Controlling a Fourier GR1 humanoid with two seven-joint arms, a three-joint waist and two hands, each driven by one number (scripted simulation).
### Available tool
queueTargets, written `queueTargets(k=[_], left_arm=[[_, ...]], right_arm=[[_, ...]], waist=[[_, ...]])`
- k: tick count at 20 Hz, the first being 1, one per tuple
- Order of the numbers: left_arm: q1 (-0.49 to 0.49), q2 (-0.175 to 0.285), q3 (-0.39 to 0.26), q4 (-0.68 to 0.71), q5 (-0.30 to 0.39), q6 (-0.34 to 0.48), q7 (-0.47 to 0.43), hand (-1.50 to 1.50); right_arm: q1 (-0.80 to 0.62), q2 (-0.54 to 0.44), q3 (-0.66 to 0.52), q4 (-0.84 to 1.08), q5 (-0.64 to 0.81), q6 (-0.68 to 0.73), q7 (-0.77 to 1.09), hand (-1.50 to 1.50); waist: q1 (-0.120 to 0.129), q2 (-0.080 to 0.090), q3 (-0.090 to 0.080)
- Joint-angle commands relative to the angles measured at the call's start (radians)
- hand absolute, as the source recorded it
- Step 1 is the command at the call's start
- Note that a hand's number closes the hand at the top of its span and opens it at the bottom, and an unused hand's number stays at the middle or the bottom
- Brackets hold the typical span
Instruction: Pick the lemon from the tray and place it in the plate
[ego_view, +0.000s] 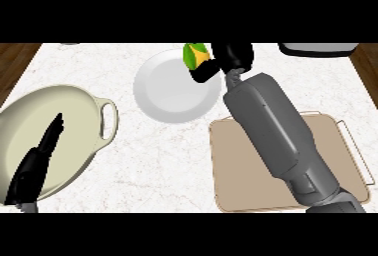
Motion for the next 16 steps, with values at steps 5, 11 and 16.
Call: queueTargets(k=[5, 11, 16], left_arm=[[-0.054, 0.016, 0.011, 0.054, 0.011, -0.030, -0.022, 0.00], [-0.076, 0.023, -0.010, 0.020, 0.000, -0.047, -0.011, 0.00], [-0.070, -0.013, -0.046, 0.012, -0.036, -0.017, 0.001, 0.00]], right_arm=[[-0.163, 0.038, 0.070, 0.370, -0.136, -0.091, -0.014, 1.50], [-0.211, 0.038, 0.100, 0.528, -0.238, -0.133, -0.065, 1.50], [-0.189, 0.039, 0.003, 0.589, -0.350, -0.223, -0.082, -1.50]], waist=[[0.039, 0.011, 0.000], [0.089, 0.023, 0.000], [0.089, 0.027, 0.000]])
